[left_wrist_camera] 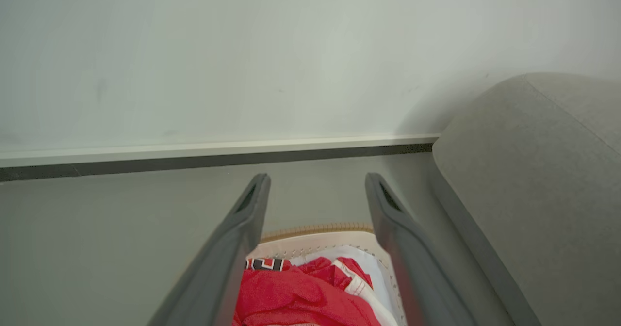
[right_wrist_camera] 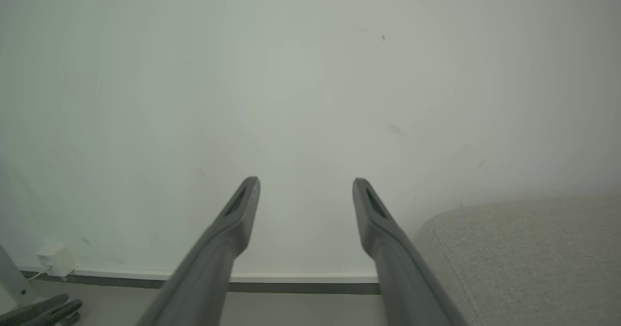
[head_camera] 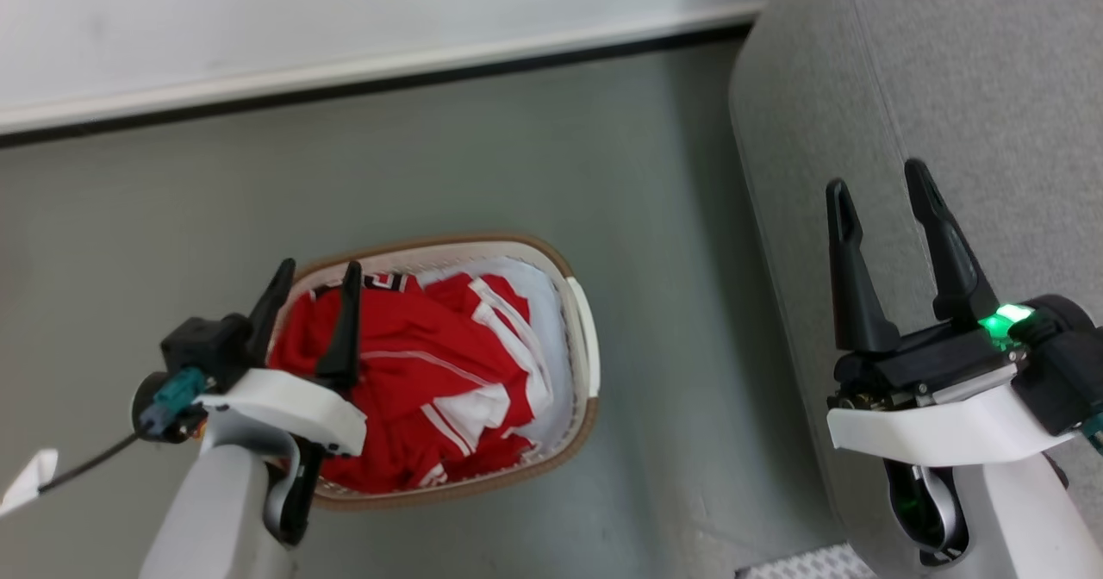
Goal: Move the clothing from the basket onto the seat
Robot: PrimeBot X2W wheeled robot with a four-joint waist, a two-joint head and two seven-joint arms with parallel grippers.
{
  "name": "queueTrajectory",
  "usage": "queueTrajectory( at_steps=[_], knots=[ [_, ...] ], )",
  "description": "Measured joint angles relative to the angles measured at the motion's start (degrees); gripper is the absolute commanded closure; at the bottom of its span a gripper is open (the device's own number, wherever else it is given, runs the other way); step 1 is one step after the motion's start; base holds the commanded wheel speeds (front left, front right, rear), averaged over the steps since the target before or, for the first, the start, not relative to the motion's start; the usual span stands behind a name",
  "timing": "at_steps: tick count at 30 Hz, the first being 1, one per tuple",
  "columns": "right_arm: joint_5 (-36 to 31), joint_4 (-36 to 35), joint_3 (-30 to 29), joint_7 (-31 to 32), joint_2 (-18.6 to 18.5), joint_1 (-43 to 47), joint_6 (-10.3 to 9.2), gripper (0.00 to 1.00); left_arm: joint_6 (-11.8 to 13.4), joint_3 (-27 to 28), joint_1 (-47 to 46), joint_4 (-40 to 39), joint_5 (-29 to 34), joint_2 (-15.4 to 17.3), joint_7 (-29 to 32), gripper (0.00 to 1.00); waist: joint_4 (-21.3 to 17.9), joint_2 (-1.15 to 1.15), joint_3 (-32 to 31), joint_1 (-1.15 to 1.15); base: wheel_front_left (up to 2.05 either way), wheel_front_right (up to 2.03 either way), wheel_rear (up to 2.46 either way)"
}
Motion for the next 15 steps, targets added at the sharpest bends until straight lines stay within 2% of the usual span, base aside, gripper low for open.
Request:
queueTrajectory(
  at_steps=[4, 7, 15],
  knots=[
    [0.5, -2.5, 0.7, 0.0, 0.0, -0.8, 0.0, 0.0, 0.0, -3.9, -4.2, 9.7, -3.4, 2.2, 0.5, 0.0, -2.1, 0.0, 3.2, 0.0, 0.0, 0.0, 0.0],
    [0.9, -4.0, 0.7, 0.0, 0.0, -1.7, 0.0, 0.0, 0.0, -8.4, -7.2, 16.6, -7.6, 3.2, 3.6, 0.0, -3.8, 0.0, 5.3, 0.0, 0.0, 0.0, 0.0],
    [2.9, -7.9, 0.5, 0.0, 0.0, -2.3, 0.0, 0.0, 0.0, -18.1, -15.2, 25.8, -14.6, 8.6, 13.0, 0.0, -7.4, 0.0, 10.9, 0.0, 0.0, 0.0, 0.0]
  ],
)
